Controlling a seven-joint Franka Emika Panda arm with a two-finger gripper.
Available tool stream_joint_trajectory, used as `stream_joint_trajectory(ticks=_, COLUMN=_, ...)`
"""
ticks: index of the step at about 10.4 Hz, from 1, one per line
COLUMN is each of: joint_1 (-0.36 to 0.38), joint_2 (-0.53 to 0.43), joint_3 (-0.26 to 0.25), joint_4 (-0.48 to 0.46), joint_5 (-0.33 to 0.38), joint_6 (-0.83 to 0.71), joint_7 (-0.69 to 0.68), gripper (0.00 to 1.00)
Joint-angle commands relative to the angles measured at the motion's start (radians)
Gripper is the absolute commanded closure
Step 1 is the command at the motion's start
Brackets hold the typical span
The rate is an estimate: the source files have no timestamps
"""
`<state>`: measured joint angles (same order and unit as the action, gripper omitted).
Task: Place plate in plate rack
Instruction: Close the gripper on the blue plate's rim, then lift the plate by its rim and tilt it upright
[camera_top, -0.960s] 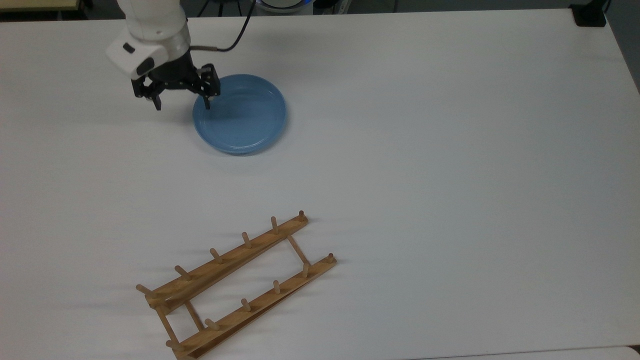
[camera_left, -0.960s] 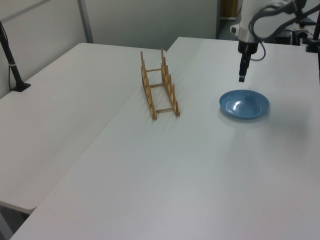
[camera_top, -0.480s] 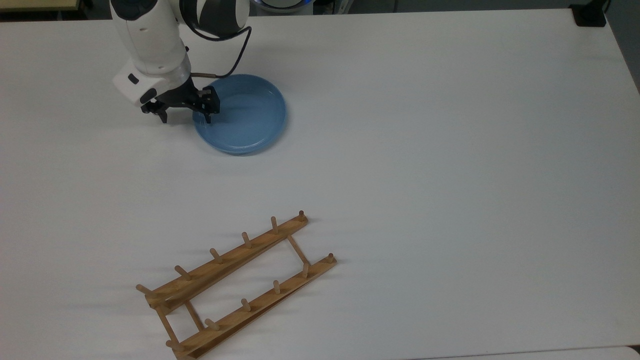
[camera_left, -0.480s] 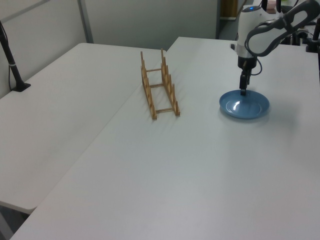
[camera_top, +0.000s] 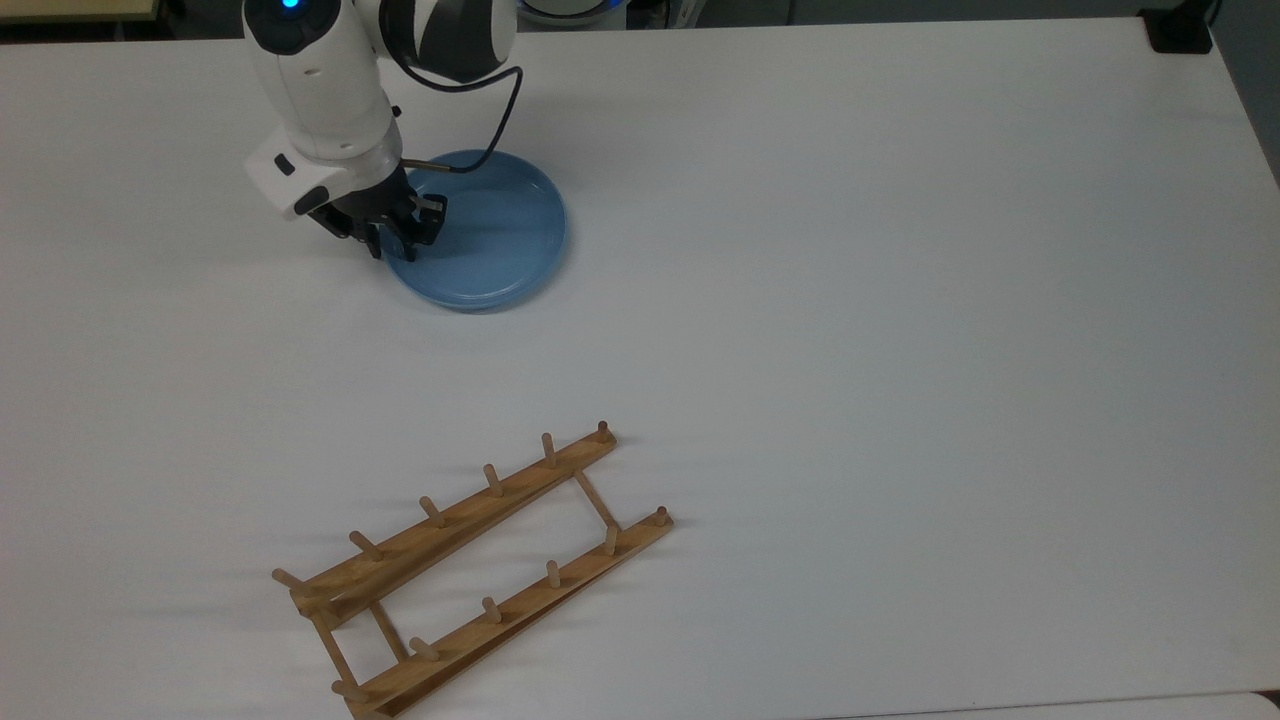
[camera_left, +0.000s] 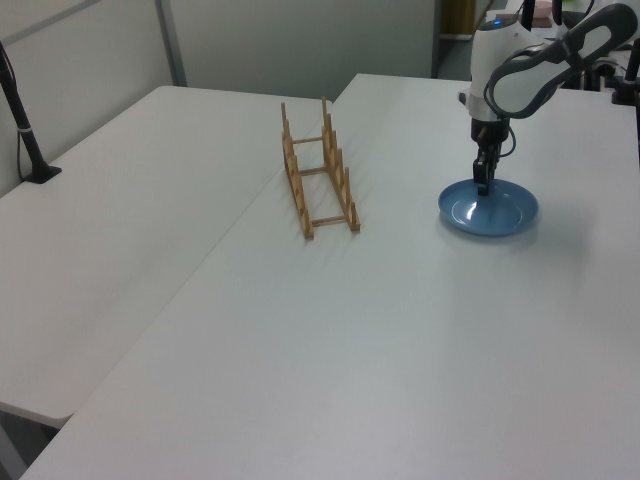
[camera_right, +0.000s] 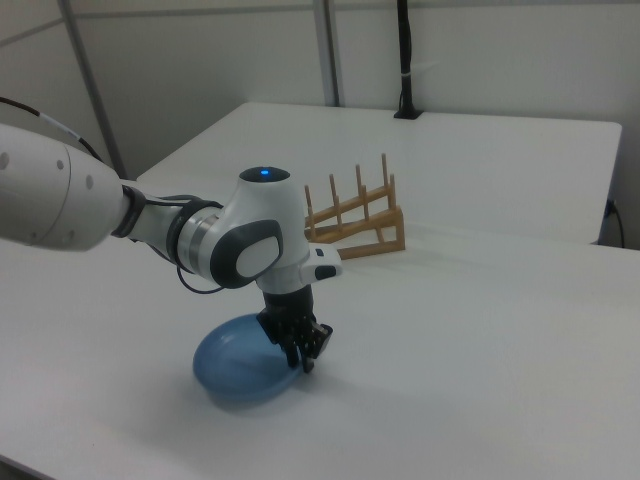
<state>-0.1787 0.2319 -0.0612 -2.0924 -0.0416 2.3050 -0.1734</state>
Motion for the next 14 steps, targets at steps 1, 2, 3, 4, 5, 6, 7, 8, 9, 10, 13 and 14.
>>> stream_joint_trajectory(ticks=1, joint_1=0.007, joint_2=-0.012, joint_3=0.035, joint_4=0.006, joint_5=0.017, joint_6=0.007, joint_7=0.077, gripper=1.0)
stream_joint_trajectory(ticks=2, joint_1=0.007, joint_2=-0.022, joint_3=0.035, joint_4=0.008, joint_5=0.017, joint_6=0.005, joint_7=0.077, gripper=1.0)
stream_joint_trajectory(ticks=3, joint_1=0.007, joint_2=-0.038, joint_3=0.037, joint_4=0.023, joint_5=0.017, joint_6=-0.007, joint_7=0.077, gripper=1.0)
stream_joint_trajectory(ticks=4, joint_1=0.007, joint_2=-0.046, joint_3=0.04, joint_4=0.058, joint_5=0.019, joint_6=-0.056, joint_7=0.074, gripper=1.0)
stream_joint_trajectory(ticks=5, joint_1=0.005, joint_2=-0.054, joint_3=0.041, joint_4=0.108, joint_5=0.035, joint_6=-0.109, joint_7=0.069, gripper=1.0)
stream_joint_trajectory(ticks=6, joint_1=0.004, joint_2=-0.062, joint_3=0.04, joint_4=0.153, joint_5=0.078, joint_6=-0.146, joint_7=0.062, gripper=1.0)
stream_joint_trajectory(ticks=7, joint_1=0.001, joint_2=-0.071, joint_3=0.04, joint_4=0.182, joint_5=0.098, joint_6=-0.171, joint_7=0.036, gripper=1.0)
stream_joint_trajectory(ticks=8, joint_1=-0.002, joint_2=-0.078, joint_3=0.04, joint_4=0.207, joint_5=0.101, joint_6=-0.192, joint_7=0.022, gripper=1.0)
stream_joint_trajectory(ticks=9, joint_1=-0.004, joint_2=-0.082, joint_3=0.04, joint_4=0.234, joint_5=0.103, joint_6=-0.206, joint_7=0.022, gripper=1.0)
stream_joint_trajectory(ticks=10, joint_1=-0.005, joint_2=-0.082, joint_3=0.04, joint_4=0.259, joint_5=0.112, joint_6=-0.21, joint_7=0.022, gripper=1.0)
stream_joint_trajectory(ticks=13, joint_1=0.011, joint_2=-0.083, joint_3=0.041, joint_4=0.415, joint_5=0.112, joint_6=-0.187, joint_7=0.031, gripper=1.0)
stream_joint_trajectory(ticks=14, joint_1=0.03, joint_2=-0.086, joint_3=0.043, joint_4=0.439, joint_5=0.059, joint_6=-0.13, joint_7=0.032, gripper=1.0)
